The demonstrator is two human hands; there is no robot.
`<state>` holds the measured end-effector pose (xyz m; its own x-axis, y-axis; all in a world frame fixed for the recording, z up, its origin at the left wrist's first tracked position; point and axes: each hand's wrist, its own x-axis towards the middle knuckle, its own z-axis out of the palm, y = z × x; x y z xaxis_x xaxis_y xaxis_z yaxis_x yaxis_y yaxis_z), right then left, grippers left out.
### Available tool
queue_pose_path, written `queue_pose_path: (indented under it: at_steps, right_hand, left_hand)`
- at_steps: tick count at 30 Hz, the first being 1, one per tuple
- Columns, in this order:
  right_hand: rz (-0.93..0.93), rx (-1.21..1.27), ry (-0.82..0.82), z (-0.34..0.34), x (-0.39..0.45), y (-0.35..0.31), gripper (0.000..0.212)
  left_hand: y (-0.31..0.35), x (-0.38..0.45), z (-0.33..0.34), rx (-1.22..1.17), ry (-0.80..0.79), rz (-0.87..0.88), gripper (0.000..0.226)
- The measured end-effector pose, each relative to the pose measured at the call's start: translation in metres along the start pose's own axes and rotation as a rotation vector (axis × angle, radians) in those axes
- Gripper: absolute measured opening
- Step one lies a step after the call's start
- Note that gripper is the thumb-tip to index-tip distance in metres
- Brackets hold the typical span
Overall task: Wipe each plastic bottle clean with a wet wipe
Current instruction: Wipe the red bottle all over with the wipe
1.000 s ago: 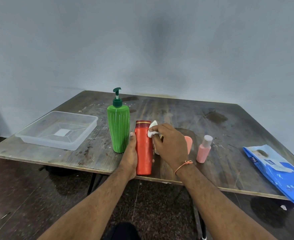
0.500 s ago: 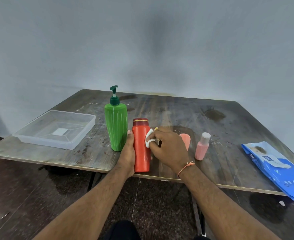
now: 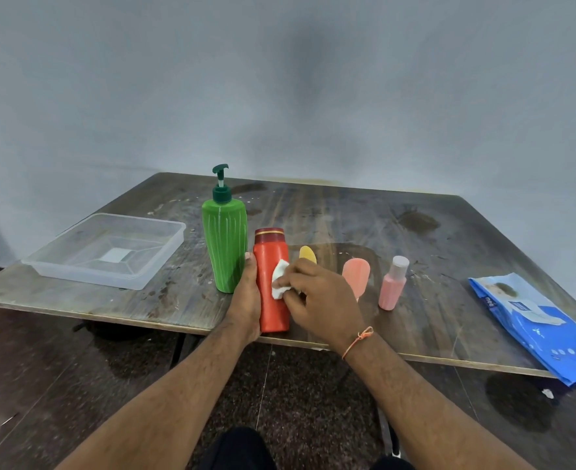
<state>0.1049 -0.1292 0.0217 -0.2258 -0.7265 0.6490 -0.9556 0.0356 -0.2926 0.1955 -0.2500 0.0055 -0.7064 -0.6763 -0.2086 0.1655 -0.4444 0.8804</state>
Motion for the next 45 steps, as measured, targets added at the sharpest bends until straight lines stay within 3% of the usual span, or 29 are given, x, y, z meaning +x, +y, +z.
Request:
queue_pose_path:
  at_steps: [11,15,21,24,29,34,39,45]
  right_hand:
    - [0.009,0.004,-0.001,0.000,-0.018,0.000,0.015]
    - [0.065,-0.013,0.068,0.002,-0.020,-0.002,0.017]
    - [0.024,-0.002,0.018,0.001,-0.029,-0.004,0.015]
    - [0.071,-0.018,0.059,0.002,-0.027,-0.004,0.016]
    - [-0.011,-0.022,-0.049,0.001,-0.033,-0.006,0.018]
    - [0.036,-0.062,0.014,0.001,-0.023,-0.007,0.018]
    - [-0.090,-0.110,-0.134,0.001,-0.029,-0.013,0.020]
    - [-0.049,-0.115,-0.062,0.006,-0.028,-0.012,0.021]
  left_hand:
    - [-0.003,0.005,-0.003,0.002,0.032,-0.023,0.083]
    - [-0.006,0.008,-0.005,0.030,0.028,0.001,0.083]
    - [-0.007,0.012,-0.008,-0.008,-0.012,-0.023,0.094]
    - [-0.008,0.012,-0.009,0.019,0.019,-0.002,0.090]
    - [-0.007,0.012,-0.009,-0.031,-0.050,-0.049,0.096]
    - [-0.008,0.011,-0.008,0.006,-0.012,-0.023,0.088]
    - [-0.009,0.010,-0.011,-0.011,-0.066,-0.065,0.112]
    - [-0.007,0.009,-0.008,-0.050,-0.097,-0.059,0.090]
